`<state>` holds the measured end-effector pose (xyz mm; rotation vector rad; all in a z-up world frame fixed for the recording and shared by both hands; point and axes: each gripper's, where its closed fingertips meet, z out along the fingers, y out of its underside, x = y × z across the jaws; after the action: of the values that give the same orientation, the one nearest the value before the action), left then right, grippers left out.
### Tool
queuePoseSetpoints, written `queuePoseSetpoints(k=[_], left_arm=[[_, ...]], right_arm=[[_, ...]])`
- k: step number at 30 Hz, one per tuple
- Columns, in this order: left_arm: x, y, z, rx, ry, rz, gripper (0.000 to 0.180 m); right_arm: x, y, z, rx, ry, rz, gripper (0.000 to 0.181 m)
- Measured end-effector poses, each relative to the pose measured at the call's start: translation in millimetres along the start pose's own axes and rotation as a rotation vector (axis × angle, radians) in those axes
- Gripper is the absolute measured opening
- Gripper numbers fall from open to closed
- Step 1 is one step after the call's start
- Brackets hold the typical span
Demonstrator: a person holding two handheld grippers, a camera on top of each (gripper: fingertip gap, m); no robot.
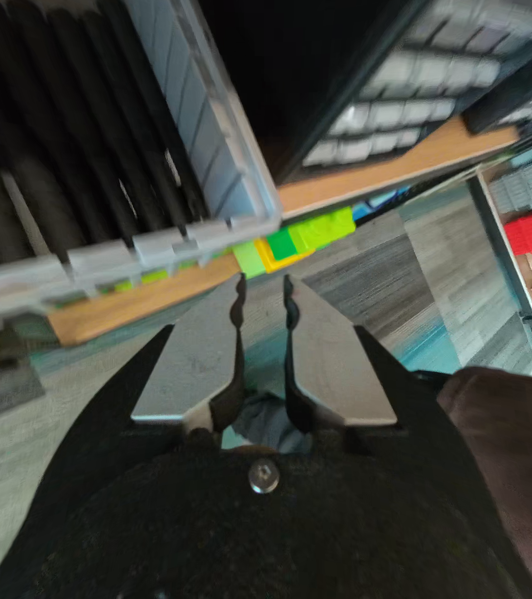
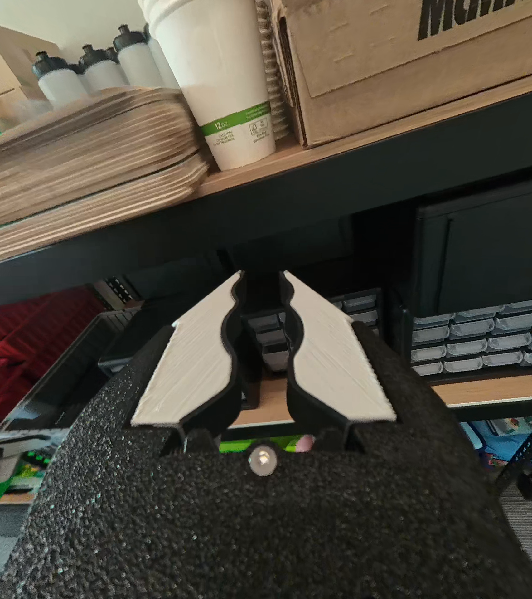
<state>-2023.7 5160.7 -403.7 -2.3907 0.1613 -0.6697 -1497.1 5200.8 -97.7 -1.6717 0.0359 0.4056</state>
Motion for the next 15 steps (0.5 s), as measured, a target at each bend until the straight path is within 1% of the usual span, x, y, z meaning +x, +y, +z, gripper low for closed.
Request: queuePoseSetpoints(k=[1,2,4,6,8,12,15], left_arm=[[5.0,16.8,-3.7,-0.038,-0.03,-0.019,0.023],[11.0,29.6,-8.1,-0.046,-0.058,-0.024,0.03],[29.4,56.5,-18.6,-0.087,-0.074,-0.003,0.028],[42.9,95.3,-29.6,-0.208,-0.118,-0.003,0.032],[64.4,131.9,-44.1,-0.295,-0.124,0.009,0.032],[102.3,201.4,-78.5,-0.425,-0.138,0.065,0.031],[115.5,249.7,-102.3,-0.506,-0.139,0.065,0.031]], right_arm=[[4.5,4.4,-3.7,-0.01,-0.011,-0.008,0.018],[9.7,10.2,-7.9,-0.023,-0.019,-0.018,0.018],[20.6,24.8,-17.0,-0.05,-0.037,-0.025,0.018],[30.2,44.8,-25.9,-0.086,-0.064,-0.013,0.018],[37.7,69.4,-34.0,-0.131,-0.09,0.006,0.018],[35.3,121.6,-47.7,-0.216,-0.151,0.087,0.019],[11.4,150.0,-53.0,-0.271,-0.218,0.134,0.02]])
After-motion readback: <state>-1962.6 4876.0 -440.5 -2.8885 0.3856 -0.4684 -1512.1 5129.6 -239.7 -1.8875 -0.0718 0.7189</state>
